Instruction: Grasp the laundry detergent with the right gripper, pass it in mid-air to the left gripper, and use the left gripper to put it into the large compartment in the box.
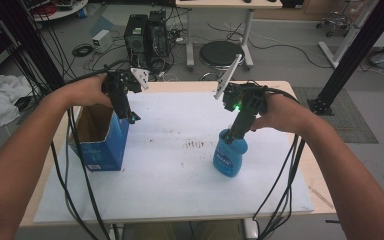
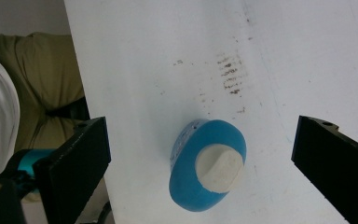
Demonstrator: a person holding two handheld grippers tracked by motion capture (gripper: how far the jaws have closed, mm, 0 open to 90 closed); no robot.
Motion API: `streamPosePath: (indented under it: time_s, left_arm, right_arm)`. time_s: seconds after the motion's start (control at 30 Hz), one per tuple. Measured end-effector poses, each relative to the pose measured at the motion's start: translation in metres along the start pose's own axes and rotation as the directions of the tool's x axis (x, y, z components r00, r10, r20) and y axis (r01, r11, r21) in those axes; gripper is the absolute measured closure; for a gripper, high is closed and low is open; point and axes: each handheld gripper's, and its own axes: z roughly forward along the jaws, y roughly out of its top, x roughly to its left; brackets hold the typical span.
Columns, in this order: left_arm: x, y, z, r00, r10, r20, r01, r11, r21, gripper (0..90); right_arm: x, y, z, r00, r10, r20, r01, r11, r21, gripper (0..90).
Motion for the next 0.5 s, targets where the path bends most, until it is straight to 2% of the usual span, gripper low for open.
streamPosePath:
  time_s: [0.17,0.3,0.33,0.37,0.5]
  left_arm:
    - [-0.001,0.001,0.002,1.0,0.0,0.001,0.0,1.0,0.003,2.7]
    - [0.001,0.002,0.003,1.0,-0.001,0.001,0.001,1.0,0.0,2.7]
    - [0.001,0.002,0.003,1.0,-0.001,0.001,0.001,1.0,0.0,2.7]
    - [0.001,0.003,0.004,1.0,0.002,0.003,-0.002,1.0,0.003,2.7]
    - [0.0,0.005,0.005,1.0,0.004,0.003,-0.004,1.0,0.001,2.7]
  right_arm:
    - [-0.001,-0.009,-0.003,0.9998,0.017,0.009,-0.017,1.0,-0.001,3.4]
    - [-0.004,-0.03,-0.006,0.9983,0.052,0.026,-0.052,0.999,0.001,3.4]
    - [-0.004,-0.03,-0.006,0.9983,0.052,0.026,-0.052,0.999,0.001,3.4]
    - [-0.005,-0.039,-0.007,0.997,0.069,0.035,-0.069,0.998,0.001,3.4]
    - [-0.004,-0.051,-0.008,0.9944,0.096,0.045,-0.096,0.995,0.0,3.4]
